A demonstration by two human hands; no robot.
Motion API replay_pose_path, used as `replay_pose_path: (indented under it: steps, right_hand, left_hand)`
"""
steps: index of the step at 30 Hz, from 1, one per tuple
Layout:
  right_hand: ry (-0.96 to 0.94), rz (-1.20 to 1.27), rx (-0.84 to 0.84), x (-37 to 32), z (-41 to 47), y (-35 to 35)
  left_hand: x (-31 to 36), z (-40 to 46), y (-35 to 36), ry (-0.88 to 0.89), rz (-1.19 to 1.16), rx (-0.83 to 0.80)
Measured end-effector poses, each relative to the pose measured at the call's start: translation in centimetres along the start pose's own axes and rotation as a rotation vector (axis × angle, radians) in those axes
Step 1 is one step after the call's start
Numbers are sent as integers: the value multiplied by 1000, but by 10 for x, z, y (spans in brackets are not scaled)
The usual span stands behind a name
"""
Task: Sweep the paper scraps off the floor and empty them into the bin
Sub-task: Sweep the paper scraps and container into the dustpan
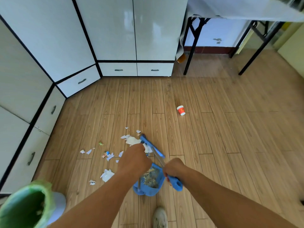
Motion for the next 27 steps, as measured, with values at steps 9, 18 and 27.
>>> replay_pose_path:
  steps: [9, 18, 27]
  right_hand:
    - [-79, 8, 55, -40, 31, -35]
    - [35, 124, 60, -23, 69, -63]
    - [-67, 80, 77, -66, 66, -94]
  left_hand:
    - [32, 43, -9, -2, 4, 38]
    - [63, 71, -1, 5, -13, 49]
    - [106, 92, -7, 52, -14, 63]
Point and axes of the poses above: each hand's wrist, its own z-axis towards the middle knuckle, its own y-axis out of the palm, x = y × z, the point moved 9 cm from there along z, towards the middle knuckle, and after that the axes turned 12 degrees about z, right-handed, at the moved point
